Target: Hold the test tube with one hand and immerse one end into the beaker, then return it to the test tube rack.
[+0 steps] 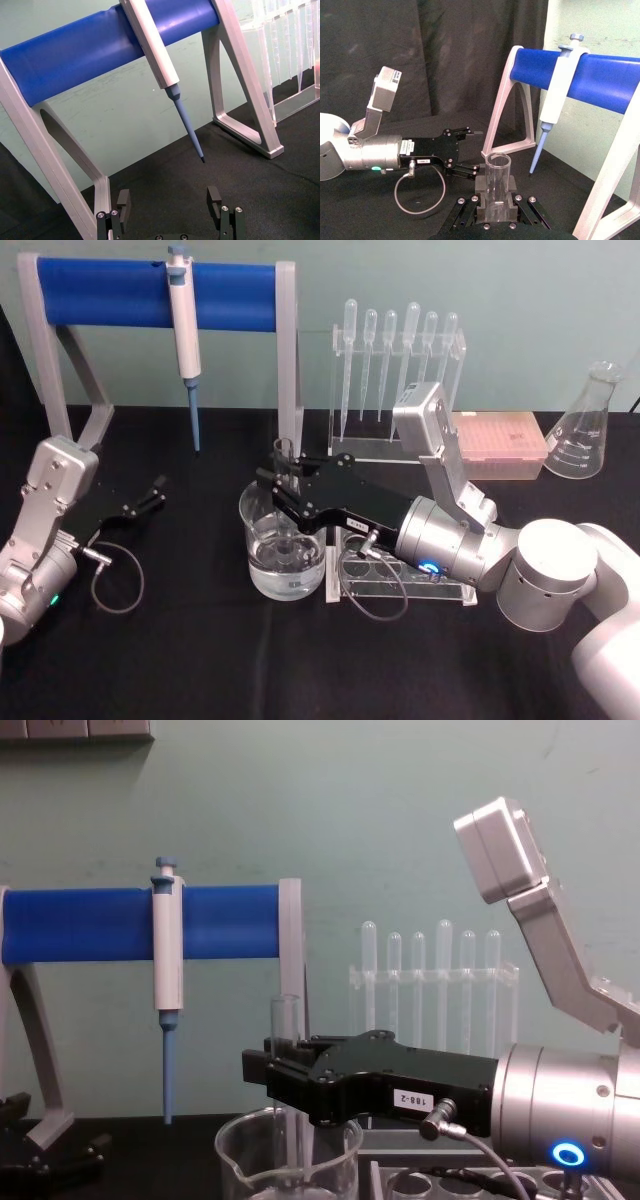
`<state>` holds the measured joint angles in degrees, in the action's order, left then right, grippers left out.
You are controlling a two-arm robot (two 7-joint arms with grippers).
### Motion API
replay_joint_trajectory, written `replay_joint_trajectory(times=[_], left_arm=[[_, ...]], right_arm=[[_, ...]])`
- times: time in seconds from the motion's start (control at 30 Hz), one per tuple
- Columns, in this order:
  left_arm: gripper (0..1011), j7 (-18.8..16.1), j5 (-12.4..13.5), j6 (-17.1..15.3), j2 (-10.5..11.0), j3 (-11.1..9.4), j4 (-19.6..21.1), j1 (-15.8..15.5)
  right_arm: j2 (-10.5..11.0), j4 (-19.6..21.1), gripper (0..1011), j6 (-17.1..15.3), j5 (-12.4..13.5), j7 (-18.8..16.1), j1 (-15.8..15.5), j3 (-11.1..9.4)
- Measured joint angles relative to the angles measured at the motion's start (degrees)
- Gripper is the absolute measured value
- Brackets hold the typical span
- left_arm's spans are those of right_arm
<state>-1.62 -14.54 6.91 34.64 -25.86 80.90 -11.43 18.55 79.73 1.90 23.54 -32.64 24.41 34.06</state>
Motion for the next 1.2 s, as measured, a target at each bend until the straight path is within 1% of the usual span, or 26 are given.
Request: replay_joint_trajectory(times=[1.2], left_arm=[[1000, 0.00, 0.00, 0.00, 0.00, 0.00, 0.00, 0.00]], right_arm=[[0.00, 0.00, 225, 0.00, 0.00, 0.04, 0.00, 0.00]])
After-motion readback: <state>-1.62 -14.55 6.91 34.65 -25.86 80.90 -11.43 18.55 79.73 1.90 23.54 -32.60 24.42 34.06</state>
